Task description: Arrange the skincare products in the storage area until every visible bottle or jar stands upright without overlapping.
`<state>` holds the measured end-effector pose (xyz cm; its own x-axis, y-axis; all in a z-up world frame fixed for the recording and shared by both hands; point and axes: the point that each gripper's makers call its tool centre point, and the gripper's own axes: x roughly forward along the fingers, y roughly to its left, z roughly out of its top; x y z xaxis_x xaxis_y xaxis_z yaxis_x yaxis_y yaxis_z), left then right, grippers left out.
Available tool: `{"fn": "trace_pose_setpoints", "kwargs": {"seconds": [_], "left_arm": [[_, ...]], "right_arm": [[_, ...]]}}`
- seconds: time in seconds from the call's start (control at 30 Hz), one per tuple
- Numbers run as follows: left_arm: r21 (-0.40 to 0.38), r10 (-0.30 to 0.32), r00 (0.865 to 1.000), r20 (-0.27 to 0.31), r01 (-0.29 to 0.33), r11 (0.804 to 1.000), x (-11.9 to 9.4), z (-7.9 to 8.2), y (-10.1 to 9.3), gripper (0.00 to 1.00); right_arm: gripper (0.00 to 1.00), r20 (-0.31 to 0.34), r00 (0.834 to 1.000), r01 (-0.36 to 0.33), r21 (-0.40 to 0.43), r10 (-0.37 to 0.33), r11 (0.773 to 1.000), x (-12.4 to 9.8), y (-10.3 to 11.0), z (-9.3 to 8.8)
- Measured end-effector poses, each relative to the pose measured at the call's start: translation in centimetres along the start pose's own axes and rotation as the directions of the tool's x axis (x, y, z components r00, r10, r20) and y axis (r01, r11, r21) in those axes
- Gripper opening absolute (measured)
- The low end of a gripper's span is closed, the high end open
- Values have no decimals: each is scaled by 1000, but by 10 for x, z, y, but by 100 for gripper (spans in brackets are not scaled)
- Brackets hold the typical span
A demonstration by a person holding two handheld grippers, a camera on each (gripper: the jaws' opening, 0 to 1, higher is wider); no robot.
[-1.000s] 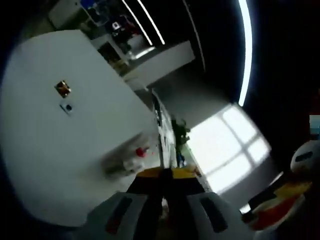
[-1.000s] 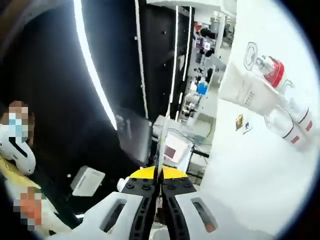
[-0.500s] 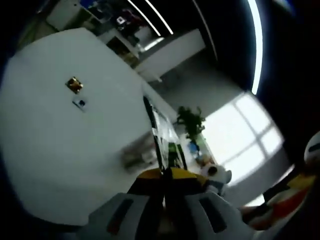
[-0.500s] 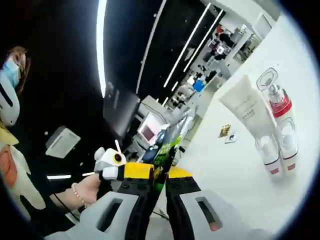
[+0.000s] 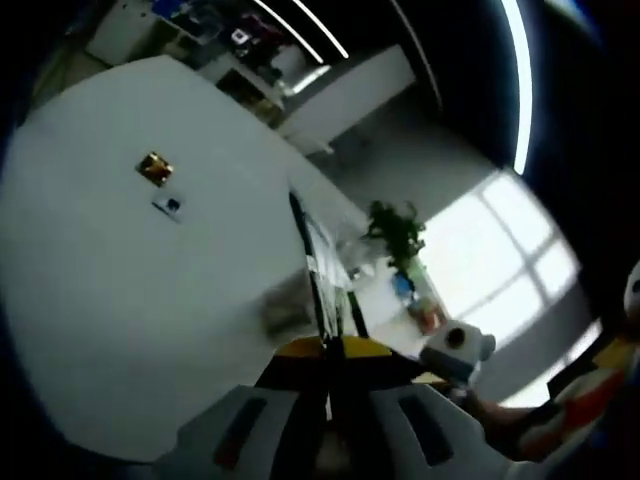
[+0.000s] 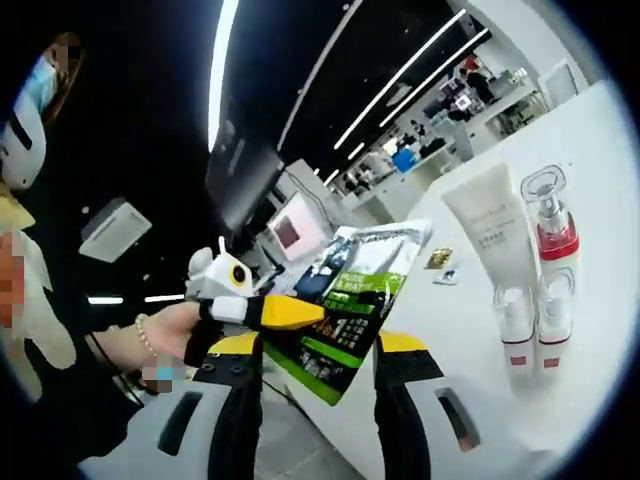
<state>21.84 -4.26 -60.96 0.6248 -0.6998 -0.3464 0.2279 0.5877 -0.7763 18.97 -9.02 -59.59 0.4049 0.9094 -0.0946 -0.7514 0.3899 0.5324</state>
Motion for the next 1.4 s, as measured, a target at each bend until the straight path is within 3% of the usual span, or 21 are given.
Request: {"fn": "trace_pose_setpoints", "kwargs": {"seconds": [0.07, 0.27, 0.43, 0.7, 0.87, 1.07, 1.4], "left_arm": [[-10, 3, 1000, -7, -3, 1000, 4, -1, 3, 2], [-29, 6, 1000, -13, -6, 1000, 17, -3, 7, 2], [-30, 18, 999, -33, -19, 999, 25, -7, 13, 2], [-35, 70, 996, -53, -71, 997, 34, -11, 40, 2], [-60, 79, 995, -52, -82, 995, 42, -18, 46, 2], [-76, 79, 995, -66, -84, 994, 50, -22, 48, 2], [-85, 102, 991, -84, -109, 990, 69, -28, 69, 2]], "right_arm": [[58, -40, 999, -8, -39, 6, 999, 0, 3, -5], [74, -50, 999, -1, -51, -1, 999, 1, 2, -8], [85, -147, 989, -2, -138, -18, 990, 2, 2, -26], [88, -166, 985, 20, -119, -40, 993, -5, -3, -36], [89, -203, 977, 36, -146, -66, 989, -13, -7, -44], [92, -201, 975, 67, -134, -94, 989, -22, -13, -47], [99, -212, 969, 108, -108, -129, 988, -34, -18, -56]]}}
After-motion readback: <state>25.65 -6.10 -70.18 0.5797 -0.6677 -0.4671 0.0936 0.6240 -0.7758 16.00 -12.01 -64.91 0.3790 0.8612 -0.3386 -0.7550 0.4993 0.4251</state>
